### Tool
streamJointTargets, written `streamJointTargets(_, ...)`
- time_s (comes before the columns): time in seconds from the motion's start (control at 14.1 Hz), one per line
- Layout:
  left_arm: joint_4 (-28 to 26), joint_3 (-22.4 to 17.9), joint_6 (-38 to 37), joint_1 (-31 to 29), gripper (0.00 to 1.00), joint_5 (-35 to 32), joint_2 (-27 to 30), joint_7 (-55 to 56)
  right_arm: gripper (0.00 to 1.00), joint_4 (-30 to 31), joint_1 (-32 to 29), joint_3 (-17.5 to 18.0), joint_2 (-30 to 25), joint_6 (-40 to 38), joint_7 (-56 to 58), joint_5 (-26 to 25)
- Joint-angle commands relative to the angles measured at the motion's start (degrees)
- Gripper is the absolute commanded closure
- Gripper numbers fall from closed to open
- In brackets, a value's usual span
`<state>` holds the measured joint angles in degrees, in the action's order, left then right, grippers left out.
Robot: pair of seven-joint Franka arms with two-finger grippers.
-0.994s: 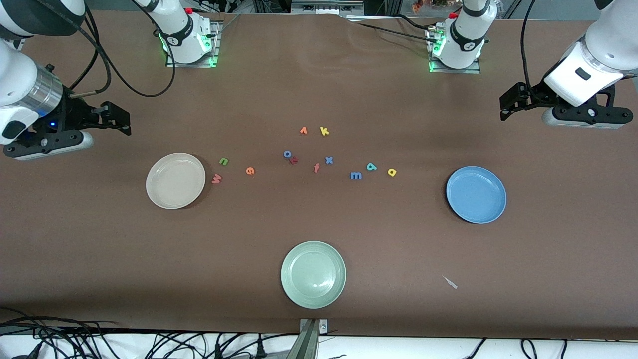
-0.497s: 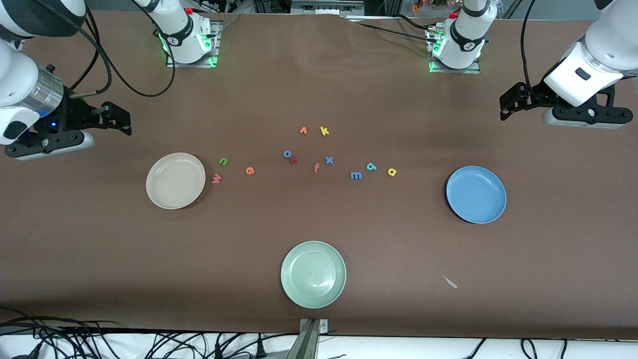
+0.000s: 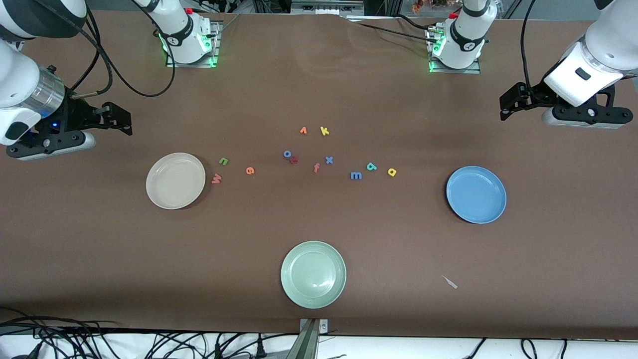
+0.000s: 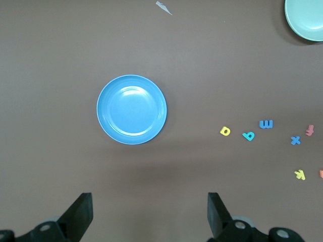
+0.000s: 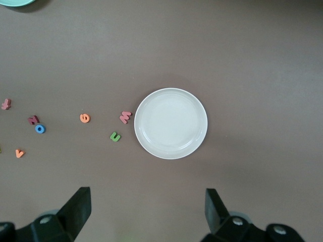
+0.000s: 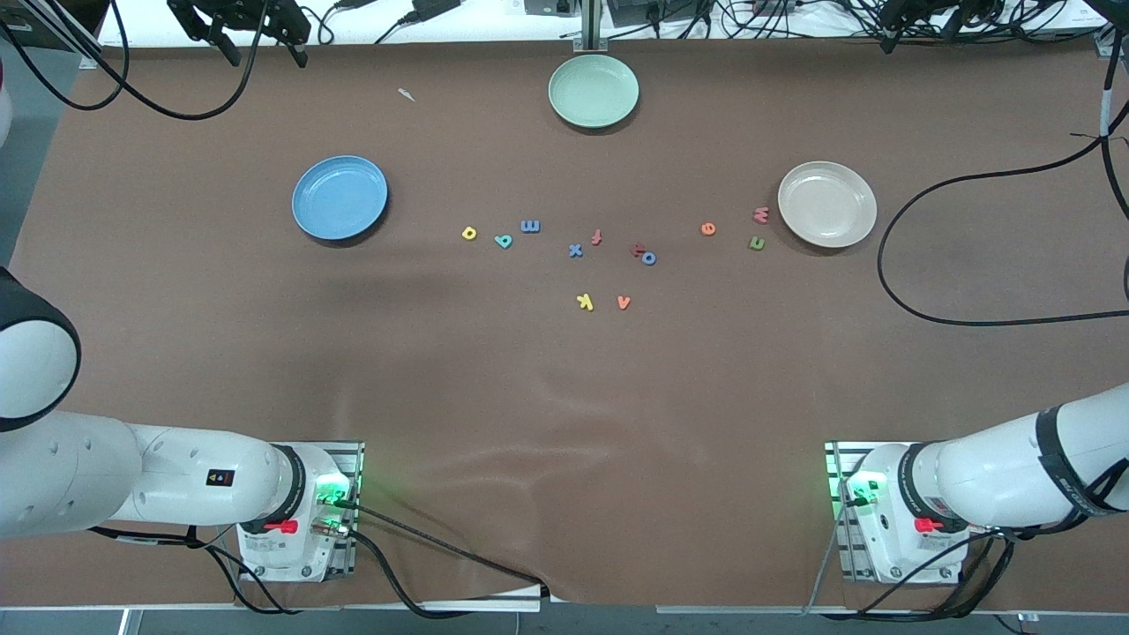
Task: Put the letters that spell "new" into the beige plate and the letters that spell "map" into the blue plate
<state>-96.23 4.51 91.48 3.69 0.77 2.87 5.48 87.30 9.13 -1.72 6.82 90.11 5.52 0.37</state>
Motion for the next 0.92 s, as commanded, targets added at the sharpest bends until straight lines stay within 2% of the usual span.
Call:
streamJointTargets(0.0,1.04,0.06,-1.12,0.09,0.00,-1.48,-0.06,-0.74,0.00,1.55,-0.25,0.32,-1.99,0.07,-0.60,1.13)
streamJointTargets(0.85,1.04,0.06,-1.30,0.61,0.00,-1.48,-0.41,-0.83,0.00,3.31,-0.25,1.01,-2.08,1.73,-0.69,1.22)
